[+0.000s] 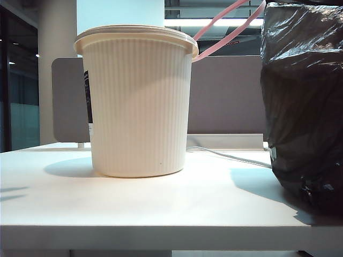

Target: Open the ring lid of the trash can, pull out the black garbage bag inside, and place it on the table.

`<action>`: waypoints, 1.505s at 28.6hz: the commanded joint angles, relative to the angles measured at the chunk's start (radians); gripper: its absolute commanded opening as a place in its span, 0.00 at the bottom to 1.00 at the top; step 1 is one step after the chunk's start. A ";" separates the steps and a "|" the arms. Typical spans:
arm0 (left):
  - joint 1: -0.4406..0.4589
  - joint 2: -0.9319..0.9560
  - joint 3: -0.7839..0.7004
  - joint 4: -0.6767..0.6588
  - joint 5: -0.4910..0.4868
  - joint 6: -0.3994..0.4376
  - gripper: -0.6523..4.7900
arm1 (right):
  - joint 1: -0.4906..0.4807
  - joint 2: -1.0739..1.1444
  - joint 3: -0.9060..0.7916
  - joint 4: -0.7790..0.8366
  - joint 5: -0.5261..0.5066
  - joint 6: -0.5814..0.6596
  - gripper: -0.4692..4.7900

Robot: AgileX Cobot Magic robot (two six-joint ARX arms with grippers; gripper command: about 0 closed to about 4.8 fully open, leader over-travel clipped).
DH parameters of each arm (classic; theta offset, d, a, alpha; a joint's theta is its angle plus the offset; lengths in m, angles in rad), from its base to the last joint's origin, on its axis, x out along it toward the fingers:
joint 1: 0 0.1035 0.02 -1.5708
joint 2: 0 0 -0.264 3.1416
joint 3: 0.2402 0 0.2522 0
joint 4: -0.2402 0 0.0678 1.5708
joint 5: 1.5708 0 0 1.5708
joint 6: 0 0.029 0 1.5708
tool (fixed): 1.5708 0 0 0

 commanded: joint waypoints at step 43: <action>-0.002 0.095 0.002 0.124 0.175 -0.033 0.50 | 0.001 0.119 0.005 -0.036 0.073 0.021 0.73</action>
